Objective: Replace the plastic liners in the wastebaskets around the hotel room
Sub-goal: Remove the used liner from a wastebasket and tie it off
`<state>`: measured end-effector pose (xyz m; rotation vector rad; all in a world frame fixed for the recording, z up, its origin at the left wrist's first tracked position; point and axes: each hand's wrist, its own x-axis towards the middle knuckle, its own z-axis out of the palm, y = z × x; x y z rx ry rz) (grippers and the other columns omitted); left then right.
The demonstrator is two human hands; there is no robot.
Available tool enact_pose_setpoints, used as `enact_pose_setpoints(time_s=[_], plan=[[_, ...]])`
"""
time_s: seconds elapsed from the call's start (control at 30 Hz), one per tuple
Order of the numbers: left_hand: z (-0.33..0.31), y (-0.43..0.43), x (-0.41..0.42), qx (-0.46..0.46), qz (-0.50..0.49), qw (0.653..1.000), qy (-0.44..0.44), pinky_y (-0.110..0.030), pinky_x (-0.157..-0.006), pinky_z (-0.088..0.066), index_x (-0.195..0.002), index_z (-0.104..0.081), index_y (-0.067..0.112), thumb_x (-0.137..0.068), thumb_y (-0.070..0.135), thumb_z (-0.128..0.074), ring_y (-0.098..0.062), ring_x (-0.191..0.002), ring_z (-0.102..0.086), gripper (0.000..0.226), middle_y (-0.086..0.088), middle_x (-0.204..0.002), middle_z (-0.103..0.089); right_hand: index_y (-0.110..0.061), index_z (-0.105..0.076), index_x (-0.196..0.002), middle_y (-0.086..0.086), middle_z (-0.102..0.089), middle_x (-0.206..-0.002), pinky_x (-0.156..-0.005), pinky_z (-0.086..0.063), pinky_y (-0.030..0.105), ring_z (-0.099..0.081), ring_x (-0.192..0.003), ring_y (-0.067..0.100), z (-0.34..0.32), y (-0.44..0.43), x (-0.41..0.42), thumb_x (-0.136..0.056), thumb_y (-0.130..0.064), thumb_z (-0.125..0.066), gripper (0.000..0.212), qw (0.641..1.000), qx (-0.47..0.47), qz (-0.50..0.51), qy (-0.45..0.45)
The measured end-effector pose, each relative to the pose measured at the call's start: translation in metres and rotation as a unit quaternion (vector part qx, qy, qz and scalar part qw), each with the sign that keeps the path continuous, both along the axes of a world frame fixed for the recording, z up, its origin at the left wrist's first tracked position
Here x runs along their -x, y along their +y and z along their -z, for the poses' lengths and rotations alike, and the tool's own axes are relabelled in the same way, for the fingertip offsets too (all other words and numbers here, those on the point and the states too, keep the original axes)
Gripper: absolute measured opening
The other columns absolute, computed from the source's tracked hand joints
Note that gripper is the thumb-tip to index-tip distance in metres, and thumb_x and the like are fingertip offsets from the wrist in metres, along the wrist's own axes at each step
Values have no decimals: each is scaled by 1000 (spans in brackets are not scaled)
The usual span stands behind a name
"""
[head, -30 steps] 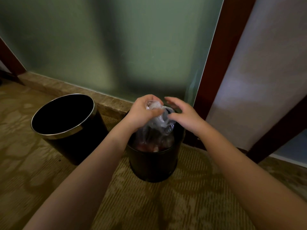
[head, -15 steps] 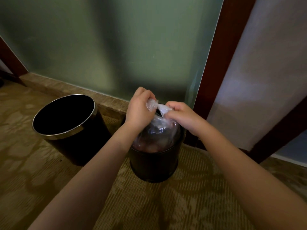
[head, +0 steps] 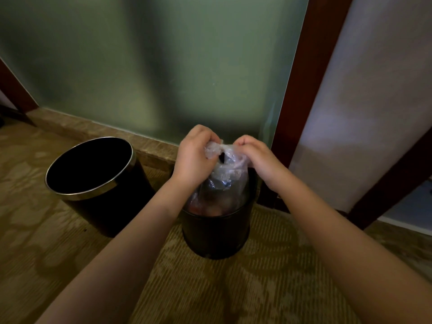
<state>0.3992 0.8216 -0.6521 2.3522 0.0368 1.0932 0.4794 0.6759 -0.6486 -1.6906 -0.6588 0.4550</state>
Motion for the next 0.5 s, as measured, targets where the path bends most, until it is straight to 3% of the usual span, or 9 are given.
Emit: enact_pose_setpoints(time_s=[0.1, 0.2, 0.27, 0.33, 0.4, 0.5], plan=[[-1, -1, 1, -69, -20, 997, -30, -20, -77, -36, -79, -67, 2, -64, -4, -68, -22, -89, -50, 16, -14, -92, -54, -25, -61, -104, -3, -60, -85, -63, -47, 24, -59, -73, 9, -6, -2, -1, -101, -14, -41, 23, 997, -39, 1, 67], [-2, -6, 2, -98, -22, 994, -36, -21, -74, -32, -80, -71, 6, -64, 1, -72, -23, -85, -44, 17, -13, -87, -48, -36, -56, -123, -4, -67, -102, -69, -53, 20, -66, -86, 8, -7, -5, -2, -96, -8, -51, 39, 995, -17, -77, 65], [-2, -9, 3, -93, -9, 995, -27, -27, -65, -37, -81, -71, 6, -66, 5, -74, -21, -80, -44, 15, -12, -84, -45, -28, -63, -116, -5, -69, -99, -69, -52, 18, -67, -85, 6, -8, -4, -3, -93, -5, -56, 34, 994, -7, -96, 55], [-2, -9, 5, -73, 11, 997, -14, -29, -58, -41, -83, -71, 6, -71, 16, -67, -15, -76, -45, 17, -7, -84, -43, -18, -67, -97, -5, -68, -86, -65, -49, 16, -64, -73, 2, -8, -3, -4, -93, -5, -57, 17, 997, -6, -76, 22], [-1, -6, 7, -55, 33, 998, -1, -26, -60, -42, -88, -69, 5, -72, 21, -62, -10, -75, -47, 23, -4, -84, -46, -16, -66, -85, -6, -65, -78, -63, -48, 15, -60, -66, -1, -7, -3, -7, -94, -4, -56, 18, 999, 7, -42, -25], [2, -3, 10, -61, 53, 997, 11, -22, -65, -42, -88, -65, 6, -76, 19, -63, -10, -76, -52, 18, -4, -84, -57, -21, -64, -82, -6, -66, -79, -74, -51, 26, -61, -74, 6, -3, -5, -12, -95, -5, -53, 24, 992, 53, -12, -117]])
